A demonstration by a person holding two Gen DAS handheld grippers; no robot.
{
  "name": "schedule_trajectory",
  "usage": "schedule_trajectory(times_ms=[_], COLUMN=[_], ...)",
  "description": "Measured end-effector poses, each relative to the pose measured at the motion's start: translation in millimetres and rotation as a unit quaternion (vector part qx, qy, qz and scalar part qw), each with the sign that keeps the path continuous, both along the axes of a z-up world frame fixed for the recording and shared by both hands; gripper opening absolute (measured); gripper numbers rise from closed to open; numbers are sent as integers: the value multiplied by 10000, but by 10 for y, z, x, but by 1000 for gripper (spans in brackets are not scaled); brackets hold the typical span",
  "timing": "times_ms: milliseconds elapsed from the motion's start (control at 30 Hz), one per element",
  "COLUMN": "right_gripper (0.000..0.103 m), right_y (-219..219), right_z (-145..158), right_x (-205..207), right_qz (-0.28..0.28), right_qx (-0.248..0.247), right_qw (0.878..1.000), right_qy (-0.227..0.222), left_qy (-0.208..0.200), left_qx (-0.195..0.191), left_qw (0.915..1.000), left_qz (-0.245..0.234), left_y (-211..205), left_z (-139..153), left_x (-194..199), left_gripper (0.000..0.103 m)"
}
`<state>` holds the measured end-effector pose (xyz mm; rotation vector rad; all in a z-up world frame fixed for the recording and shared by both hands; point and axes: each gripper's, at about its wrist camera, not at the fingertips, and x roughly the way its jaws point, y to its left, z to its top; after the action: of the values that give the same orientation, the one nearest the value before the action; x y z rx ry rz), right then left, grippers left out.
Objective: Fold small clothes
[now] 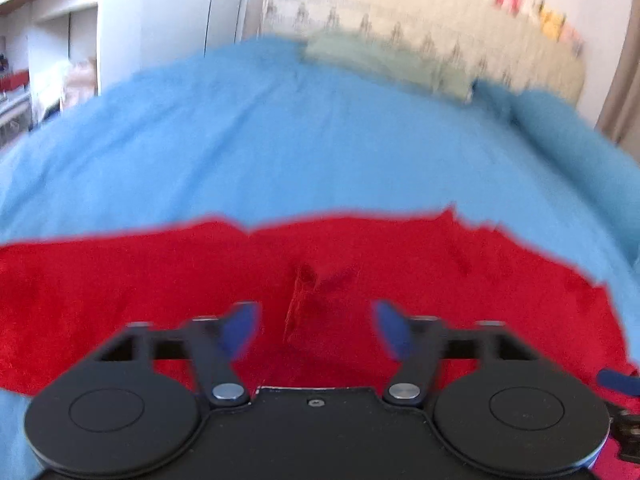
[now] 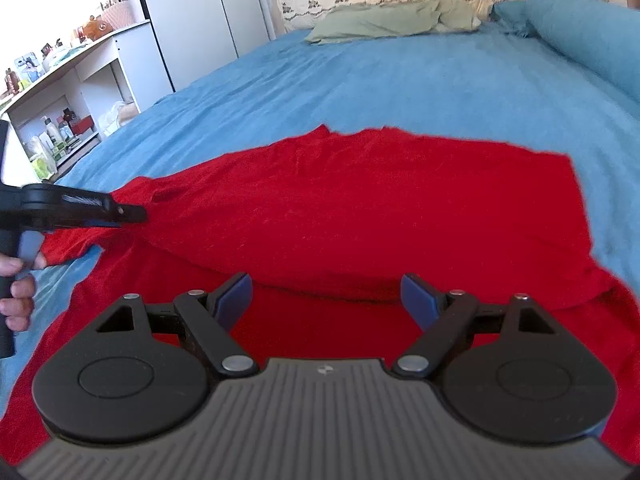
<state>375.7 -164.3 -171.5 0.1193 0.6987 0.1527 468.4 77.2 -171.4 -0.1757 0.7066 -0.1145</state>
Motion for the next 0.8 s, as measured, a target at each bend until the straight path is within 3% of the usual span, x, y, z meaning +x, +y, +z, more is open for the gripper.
schedule_trajectory(times_ms=[100, 300, 567, 800], right_gripper=[101, 102, 101, 99], right_y=[-100, -456, -836, -1062], right_z=[57, 8, -285, -336], right_x=[30, 231, 279, 71], right_qz=[-103, -550, -882, -941], right_qx=[-269, -372, -78, -109], right_qw=[9995, 9977, 9961, 9954], right_qy=[-147, -133, 27, -147], left_qy=[-294, 183, 365, 259], left_qx=[-212, -434, -229, -36], left_qw=[9985, 9928, 9955, 9959], left_qz=[-420, -1101, -840, -869], left_y=[-56, -293, -163, -135], left_z=[159, -52, -437, -352], left_x=[34, 450, 641, 448], left_gripper=[90, 90, 90, 91])
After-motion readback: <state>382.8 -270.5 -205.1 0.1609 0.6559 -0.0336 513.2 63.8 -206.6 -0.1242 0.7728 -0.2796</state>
